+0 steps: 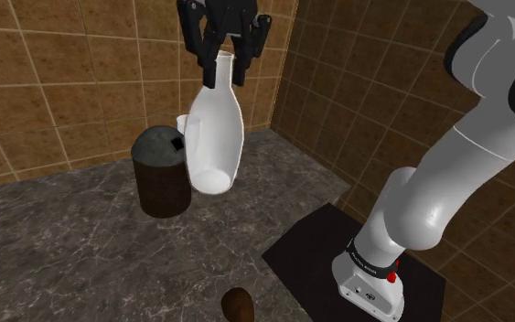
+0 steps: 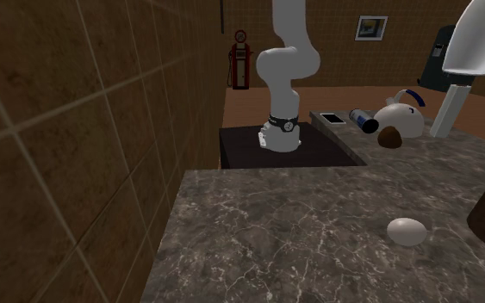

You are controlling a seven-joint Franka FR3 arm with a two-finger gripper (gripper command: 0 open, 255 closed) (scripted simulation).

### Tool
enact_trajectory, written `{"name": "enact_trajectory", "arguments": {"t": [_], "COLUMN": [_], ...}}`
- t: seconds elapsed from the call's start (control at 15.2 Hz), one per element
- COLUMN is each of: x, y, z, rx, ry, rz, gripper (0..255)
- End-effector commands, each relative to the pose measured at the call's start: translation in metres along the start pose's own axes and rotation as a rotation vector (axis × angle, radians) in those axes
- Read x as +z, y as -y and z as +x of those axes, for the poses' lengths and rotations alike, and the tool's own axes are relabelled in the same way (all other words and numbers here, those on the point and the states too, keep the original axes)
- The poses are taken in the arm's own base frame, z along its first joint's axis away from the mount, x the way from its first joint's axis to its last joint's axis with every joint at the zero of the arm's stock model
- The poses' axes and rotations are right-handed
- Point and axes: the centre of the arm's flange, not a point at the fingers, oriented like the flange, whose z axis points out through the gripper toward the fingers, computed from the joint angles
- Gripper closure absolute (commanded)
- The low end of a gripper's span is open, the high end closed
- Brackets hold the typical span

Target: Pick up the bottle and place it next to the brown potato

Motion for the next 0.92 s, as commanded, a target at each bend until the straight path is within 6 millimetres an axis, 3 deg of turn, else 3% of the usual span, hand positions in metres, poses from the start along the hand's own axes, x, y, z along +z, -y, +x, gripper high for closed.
{"name": "enact_trajectory", "arguments": {"t": [0.0, 0.53, 0.86], "x": [-0.006, -0.028, -0.002], "y": [0.024, 0.125, 0.125], "z": [-0.009, -0.046, -0.045], "rx": [0.003, 0.003, 0.003], "ry": [0.000, 0.000, 0.000], "rz": [0.001, 0.001, 0.001], "gripper": [255, 255, 255]}}
